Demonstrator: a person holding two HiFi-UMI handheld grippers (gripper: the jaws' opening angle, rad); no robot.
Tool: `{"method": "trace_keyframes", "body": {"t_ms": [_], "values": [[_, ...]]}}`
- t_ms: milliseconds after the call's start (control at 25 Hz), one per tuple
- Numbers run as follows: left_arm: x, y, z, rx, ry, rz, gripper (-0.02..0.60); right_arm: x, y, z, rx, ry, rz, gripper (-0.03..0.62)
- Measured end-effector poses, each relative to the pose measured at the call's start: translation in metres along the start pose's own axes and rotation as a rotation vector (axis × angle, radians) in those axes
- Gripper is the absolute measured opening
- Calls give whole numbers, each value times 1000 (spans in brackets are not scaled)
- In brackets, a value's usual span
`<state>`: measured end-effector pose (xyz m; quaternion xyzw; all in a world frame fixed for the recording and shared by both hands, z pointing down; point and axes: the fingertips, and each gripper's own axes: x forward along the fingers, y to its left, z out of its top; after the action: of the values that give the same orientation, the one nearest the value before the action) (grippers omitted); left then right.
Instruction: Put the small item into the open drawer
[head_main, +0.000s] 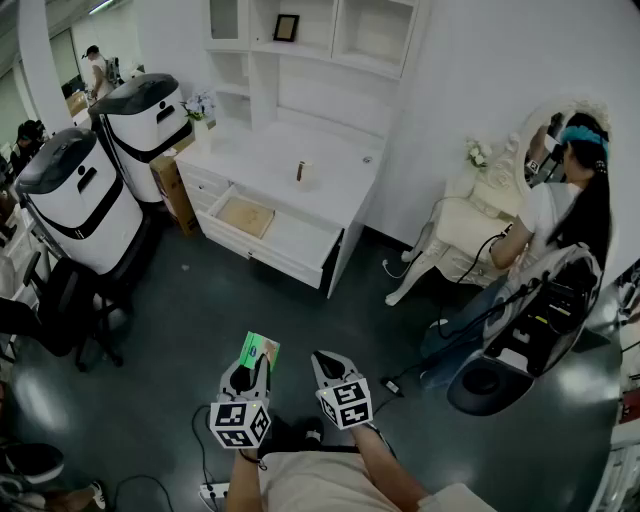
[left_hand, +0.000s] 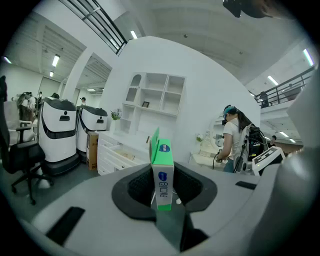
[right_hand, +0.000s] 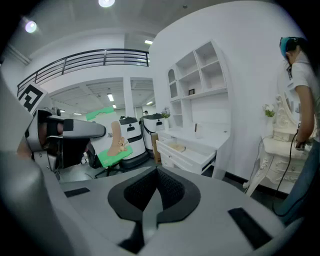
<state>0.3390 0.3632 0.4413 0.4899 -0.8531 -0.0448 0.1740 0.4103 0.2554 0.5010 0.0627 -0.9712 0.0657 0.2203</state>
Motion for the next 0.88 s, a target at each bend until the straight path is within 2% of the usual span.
{"method": "trace_keyframes", "body": {"t_ms": [440, 600, 880], "values": [[5, -4, -3, 16, -4, 6, 104, 2, -6, -4, -3, 7, 21, 25], [1, -1, -5, 12, -6, 18, 104, 2, -10, -4, 79, -21, 29, 25], [13, 13, -11, -12, 8, 37, 104, 6, -21, -7, 131, -40, 44, 25]]}}
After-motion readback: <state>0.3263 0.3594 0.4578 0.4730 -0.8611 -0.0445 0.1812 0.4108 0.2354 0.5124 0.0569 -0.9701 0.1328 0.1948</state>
